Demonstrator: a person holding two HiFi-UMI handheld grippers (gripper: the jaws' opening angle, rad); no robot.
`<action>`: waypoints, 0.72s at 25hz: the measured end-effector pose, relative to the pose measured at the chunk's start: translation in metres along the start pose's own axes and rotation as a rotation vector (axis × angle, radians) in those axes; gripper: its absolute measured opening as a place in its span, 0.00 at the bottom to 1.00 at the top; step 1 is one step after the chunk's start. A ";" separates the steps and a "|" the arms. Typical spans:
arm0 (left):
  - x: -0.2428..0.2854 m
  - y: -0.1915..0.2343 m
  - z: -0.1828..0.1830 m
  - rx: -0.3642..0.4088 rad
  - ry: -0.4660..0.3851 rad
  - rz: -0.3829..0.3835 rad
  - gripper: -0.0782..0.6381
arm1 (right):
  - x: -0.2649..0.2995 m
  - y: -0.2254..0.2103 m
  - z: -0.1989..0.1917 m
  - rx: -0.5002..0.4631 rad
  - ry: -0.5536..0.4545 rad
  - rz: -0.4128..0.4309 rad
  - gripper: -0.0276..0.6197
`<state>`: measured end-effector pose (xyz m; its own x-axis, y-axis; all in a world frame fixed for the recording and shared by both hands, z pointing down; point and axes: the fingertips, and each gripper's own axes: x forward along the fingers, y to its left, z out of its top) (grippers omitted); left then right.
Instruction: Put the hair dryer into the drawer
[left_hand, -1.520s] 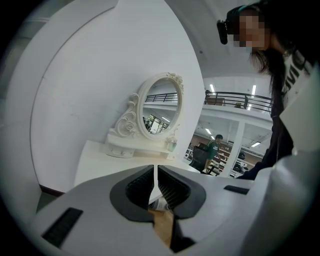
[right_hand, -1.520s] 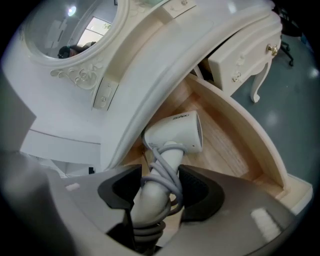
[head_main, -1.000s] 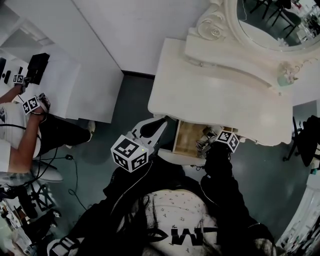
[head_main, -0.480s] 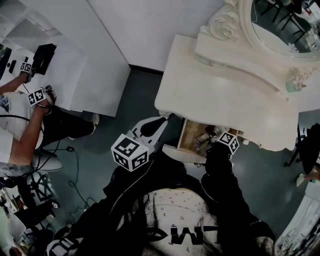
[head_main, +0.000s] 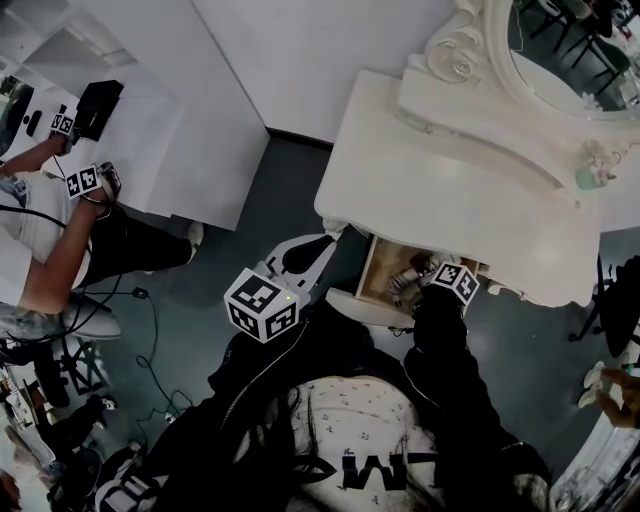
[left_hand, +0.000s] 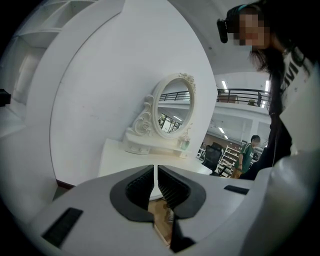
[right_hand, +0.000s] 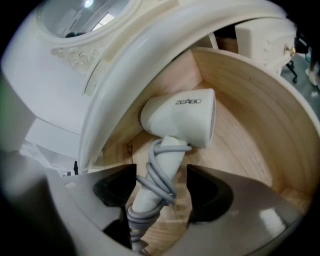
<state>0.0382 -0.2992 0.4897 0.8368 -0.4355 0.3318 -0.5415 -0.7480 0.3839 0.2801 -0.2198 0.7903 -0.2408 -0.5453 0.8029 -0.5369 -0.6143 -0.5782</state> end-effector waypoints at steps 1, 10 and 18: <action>-0.001 -0.001 0.000 0.001 0.000 0.000 0.11 | -0.004 0.000 0.001 -0.022 0.000 -0.022 0.53; 0.001 -0.024 0.000 0.019 -0.004 -0.038 0.11 | -0.066 0.037 0.014 -0.037 -0.109 0.119 0.52; 0.005 -0.063 -0.002 0.053 0.003 -0.099 0.11 | -0.150 0.098 0.016 -0.082 -0.226 0.379 0.52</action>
<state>0.0764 -0.2530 0.4693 0.8855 -0.3572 0.2971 -0.4515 -0.8126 0.3686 0.2763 -0.2076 0.6111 -0.2550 -0.8398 0.4794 -0.5090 -0.3049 -0.8049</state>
